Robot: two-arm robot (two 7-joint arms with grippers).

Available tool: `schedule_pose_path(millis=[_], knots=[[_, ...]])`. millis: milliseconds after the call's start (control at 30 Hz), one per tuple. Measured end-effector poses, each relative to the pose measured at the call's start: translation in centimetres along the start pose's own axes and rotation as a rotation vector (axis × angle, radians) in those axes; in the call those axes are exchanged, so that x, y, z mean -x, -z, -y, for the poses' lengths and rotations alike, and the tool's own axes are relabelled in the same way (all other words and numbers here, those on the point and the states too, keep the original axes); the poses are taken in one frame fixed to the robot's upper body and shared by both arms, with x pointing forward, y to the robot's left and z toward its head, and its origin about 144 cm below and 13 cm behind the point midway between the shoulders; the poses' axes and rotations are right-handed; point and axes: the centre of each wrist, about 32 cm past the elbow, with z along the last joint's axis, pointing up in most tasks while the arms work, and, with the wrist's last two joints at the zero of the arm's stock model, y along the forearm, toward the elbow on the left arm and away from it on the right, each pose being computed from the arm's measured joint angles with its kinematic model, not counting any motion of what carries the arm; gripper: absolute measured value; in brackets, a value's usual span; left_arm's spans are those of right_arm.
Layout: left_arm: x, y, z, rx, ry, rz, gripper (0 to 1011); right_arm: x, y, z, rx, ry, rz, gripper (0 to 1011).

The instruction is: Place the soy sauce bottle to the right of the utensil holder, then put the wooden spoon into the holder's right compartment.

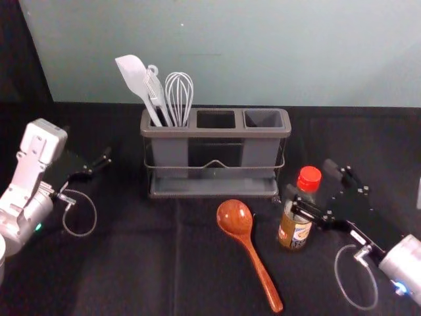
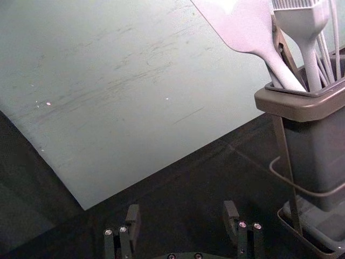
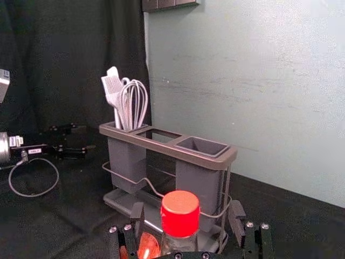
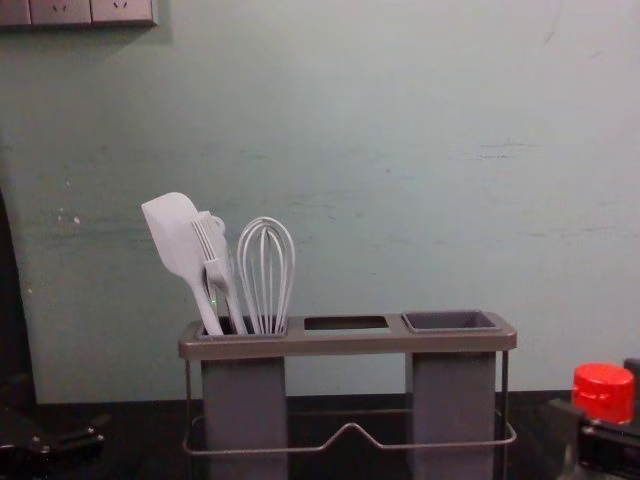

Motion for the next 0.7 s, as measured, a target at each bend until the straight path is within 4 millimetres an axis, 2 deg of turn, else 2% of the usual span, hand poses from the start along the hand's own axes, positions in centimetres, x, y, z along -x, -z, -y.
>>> schedule_pose_path(millis=[167,267,700], knots=[[0.00,0.00,0.00,0.000,0.000,0.000,1005,0.19,0.22,-0.59,0.001,-0.001,-0.004,994],[0.00,0.00,0.00,0.000,0.000,0.000,1005,0.37,0.33,-0.78,0.000,0.001,-0.004,934],[0.00,0.00,0.00,0.000,0.000,0.000,1005,0.68,0.16,-0.81,-0.015,-0.006,-0.015,565]])
